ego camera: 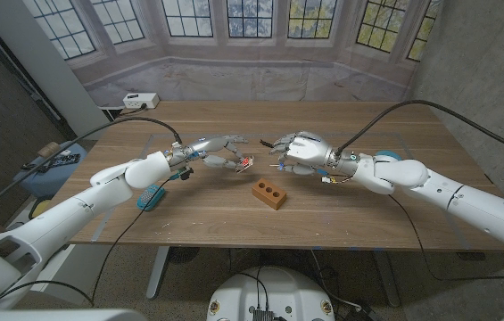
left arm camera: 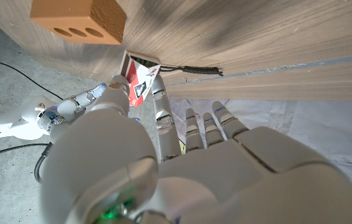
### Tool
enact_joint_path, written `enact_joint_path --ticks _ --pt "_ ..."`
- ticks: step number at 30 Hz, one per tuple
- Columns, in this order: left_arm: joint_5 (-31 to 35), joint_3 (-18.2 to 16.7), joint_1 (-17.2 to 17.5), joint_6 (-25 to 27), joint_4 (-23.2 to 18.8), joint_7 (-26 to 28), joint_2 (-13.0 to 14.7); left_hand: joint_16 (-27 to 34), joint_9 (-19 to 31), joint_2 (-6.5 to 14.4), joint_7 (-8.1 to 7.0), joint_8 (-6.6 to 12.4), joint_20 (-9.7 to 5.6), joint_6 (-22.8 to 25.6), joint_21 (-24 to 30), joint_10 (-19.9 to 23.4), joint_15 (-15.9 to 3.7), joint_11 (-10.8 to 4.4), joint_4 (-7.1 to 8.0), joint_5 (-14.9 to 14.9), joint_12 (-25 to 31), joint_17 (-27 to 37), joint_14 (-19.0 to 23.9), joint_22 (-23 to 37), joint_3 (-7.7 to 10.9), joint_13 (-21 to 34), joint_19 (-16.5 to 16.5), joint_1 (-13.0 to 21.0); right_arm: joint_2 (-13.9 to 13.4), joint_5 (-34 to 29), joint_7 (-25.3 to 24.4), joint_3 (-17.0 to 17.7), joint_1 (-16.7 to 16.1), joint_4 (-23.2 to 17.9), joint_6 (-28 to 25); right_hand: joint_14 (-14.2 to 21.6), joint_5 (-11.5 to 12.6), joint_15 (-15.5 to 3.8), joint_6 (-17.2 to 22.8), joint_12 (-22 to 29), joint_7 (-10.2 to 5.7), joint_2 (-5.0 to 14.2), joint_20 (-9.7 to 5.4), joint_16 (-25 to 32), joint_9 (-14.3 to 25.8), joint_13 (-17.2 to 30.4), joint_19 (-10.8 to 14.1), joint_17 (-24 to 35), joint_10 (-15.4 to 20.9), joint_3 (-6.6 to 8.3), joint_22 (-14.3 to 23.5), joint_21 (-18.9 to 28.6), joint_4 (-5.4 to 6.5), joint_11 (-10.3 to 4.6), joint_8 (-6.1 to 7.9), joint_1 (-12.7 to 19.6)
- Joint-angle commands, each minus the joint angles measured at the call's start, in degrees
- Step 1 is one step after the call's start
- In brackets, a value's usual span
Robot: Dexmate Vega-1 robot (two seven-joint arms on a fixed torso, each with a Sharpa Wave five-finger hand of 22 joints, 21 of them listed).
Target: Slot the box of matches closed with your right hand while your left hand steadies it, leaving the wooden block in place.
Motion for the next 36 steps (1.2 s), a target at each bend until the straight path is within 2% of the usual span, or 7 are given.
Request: enact_joint_path --ticks 1,36 --pt "0.1 -0.1 0.1 0.4 -0.9 -0.6 0.4 -0.1 0.3 0.8 -0.11 0.29 0.26 0.2 0.0 0.0 0.29 -0.09 -0.05 -0.1 -0.3 0.0 0.2 0.2 -0.33 0.1 0.3 0.6 -0.5 -1.2 -0.7 1.1 -0.7 -1.5 -1.7 0.5 0.2 -9.37 0.6 -0.2 -0.05 -0.07 -5.76 0.2 0.2 0.1 0.5 0.2 0.6 -0.06 0.1 0.1 0.04 -0.12 -0.05 0.7" --pt "1.1 -0.9 0.5 0.9 -3.1 -0.8 1.3 -0.1 0.3 0.8 -0.17 0.3 0.3 0.2 0.0 0.1 0.27 -0.03 -0.03 -0.1 -0.2 0.0 0.1 0.2 -0.36 0.1 0.2 0.5 -1.6 -5.6 -3.8 2.4 -2.3 -5.3 -7.0 1.0 0.3 -9.42 0.7 -0.2 -0.37 0.21 -5.78 0.1 0.2 0.1 0.4 0.1 1.0 -0.35 0.1 0.1 0.15 -0.25 -0.27 0.9"
